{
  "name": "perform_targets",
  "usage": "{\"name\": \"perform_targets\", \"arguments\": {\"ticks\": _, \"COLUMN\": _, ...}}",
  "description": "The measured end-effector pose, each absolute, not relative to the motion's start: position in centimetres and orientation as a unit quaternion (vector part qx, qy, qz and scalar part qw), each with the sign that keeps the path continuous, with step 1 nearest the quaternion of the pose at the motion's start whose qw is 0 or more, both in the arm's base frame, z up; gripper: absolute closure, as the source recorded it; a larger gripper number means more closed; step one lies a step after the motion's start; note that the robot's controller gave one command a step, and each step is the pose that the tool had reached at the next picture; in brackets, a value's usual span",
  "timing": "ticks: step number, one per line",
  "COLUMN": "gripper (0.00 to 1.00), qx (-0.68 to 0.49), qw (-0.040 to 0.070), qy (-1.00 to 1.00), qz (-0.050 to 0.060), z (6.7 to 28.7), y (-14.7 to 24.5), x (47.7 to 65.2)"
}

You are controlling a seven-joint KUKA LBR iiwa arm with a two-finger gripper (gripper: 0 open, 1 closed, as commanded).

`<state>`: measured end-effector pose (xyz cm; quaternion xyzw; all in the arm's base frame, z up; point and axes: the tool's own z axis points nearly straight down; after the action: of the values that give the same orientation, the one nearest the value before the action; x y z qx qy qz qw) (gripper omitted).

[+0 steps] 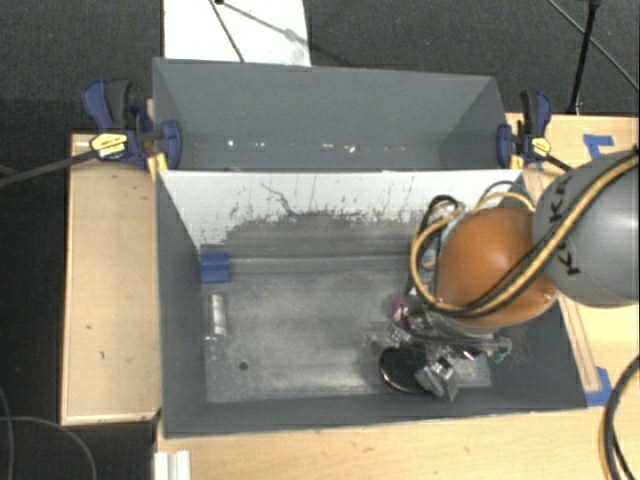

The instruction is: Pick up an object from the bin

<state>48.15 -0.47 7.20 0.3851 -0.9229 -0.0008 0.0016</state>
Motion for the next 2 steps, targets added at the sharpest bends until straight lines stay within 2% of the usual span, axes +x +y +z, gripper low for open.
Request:
{"name": "perform_targets", "arguments": {"ticks": 1, "gripper": 0.00, "qx": 0.633, "qw": 0.000, "qy": -0.774, "qz": 0.000, "z": 7.33, "y": -4.91, "x": 49.49}}
{"name": "perform_targets", "arguments": {"ticks": 2, "gripper": 1.00, "qx": 0.631, "qw": -0.001, "qy": -0.776, "qz": -0.001, "z": 7.46, "y": -4.76, "x": 49.56}}
